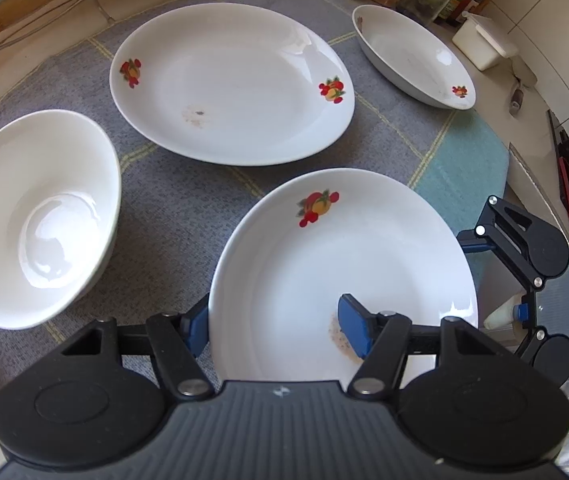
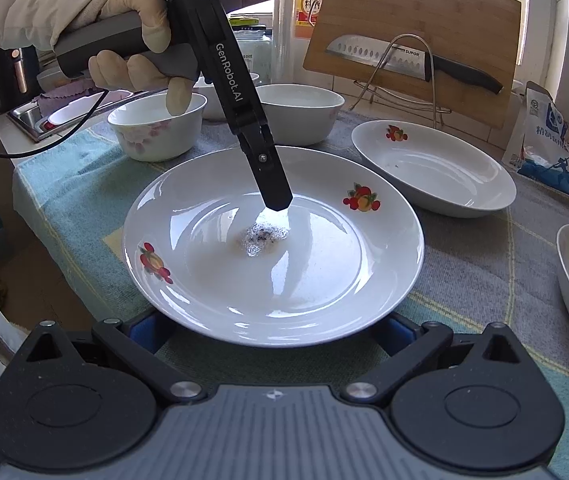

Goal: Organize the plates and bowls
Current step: 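Lift the large plate and carry it toward the placed plate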

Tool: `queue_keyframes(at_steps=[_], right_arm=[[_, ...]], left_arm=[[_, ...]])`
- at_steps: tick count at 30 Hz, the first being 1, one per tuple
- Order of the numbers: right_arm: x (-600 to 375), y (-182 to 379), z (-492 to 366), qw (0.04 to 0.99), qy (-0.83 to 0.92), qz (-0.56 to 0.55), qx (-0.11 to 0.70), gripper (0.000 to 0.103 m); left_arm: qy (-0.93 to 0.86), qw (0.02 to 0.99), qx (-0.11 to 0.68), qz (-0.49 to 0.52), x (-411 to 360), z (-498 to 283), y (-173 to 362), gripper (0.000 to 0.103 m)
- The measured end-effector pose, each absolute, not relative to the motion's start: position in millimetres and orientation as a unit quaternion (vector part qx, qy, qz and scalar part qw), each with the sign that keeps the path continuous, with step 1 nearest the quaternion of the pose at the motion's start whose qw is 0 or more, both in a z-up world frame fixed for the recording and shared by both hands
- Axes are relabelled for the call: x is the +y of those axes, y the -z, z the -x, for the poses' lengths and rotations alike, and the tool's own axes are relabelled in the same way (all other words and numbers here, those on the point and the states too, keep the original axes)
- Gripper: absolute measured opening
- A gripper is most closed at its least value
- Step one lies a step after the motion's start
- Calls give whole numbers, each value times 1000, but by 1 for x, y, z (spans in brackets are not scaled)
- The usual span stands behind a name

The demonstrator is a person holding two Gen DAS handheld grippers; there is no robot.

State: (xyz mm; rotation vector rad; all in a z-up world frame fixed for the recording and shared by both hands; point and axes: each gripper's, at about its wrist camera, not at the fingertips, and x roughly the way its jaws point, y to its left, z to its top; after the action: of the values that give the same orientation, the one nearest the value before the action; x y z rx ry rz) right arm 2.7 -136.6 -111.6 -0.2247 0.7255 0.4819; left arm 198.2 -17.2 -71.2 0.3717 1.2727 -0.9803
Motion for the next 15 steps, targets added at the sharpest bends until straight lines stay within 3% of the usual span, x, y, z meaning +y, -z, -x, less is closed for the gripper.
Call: queue_keyframes(at_steps=[15], right_arm=[[-147, 96, 1, 896, -240, 117, 355, 103]], left_arm=[[441, 687, 554, -162, -23, -191, 57, 64]])
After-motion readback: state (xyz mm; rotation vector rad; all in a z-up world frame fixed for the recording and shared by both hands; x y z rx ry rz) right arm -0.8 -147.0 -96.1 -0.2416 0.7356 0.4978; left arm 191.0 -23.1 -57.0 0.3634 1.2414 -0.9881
